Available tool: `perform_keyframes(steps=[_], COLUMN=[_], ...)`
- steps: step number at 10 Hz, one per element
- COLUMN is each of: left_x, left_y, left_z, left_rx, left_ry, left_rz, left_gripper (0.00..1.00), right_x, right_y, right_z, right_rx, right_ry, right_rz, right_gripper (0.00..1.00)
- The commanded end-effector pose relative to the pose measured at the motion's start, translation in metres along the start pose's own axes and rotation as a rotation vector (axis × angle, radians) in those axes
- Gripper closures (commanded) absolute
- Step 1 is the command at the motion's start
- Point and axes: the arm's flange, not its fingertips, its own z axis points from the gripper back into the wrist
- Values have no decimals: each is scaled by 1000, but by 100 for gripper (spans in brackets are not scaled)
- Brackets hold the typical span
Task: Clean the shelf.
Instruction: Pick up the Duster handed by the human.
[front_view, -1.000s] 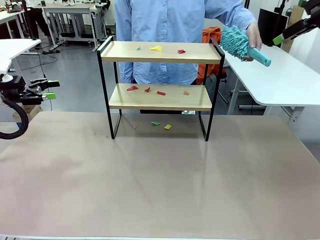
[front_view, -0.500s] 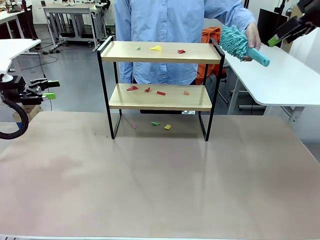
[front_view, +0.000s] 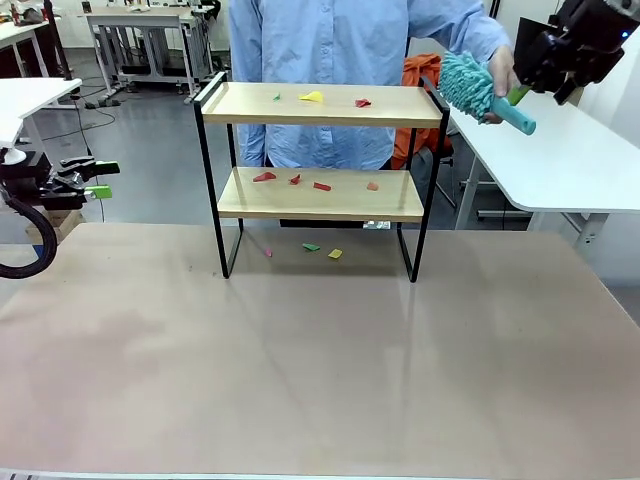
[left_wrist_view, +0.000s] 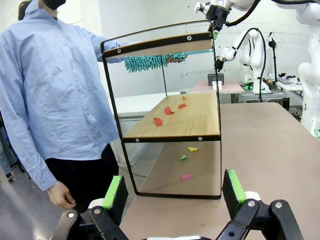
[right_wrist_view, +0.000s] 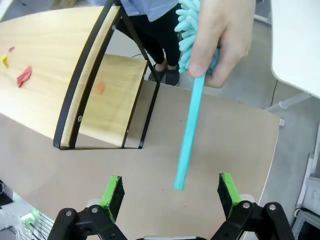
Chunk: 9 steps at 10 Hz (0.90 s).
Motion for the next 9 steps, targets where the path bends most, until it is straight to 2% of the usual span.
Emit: perform_keyframes(steps=[1, 6, 9], left_x=[2, 2, 2], left_y=[0, 0, 0], left_z=[0, 0, 0], left_rx=[-4, -4, -4], left_ry=[4, 4, 4], left_rz=[-6, -6, -6], left_gripper=[0, 0, 0], right_x=[6, 11, 10], right_y=[2, -2, -5], right_z=[-16, -50, -56], right_rx=[-51, -86, -114], right_ry=[-27, -55, -53], right_rz=[-58, -75, -81], right_gripper=[0, 0, 0])
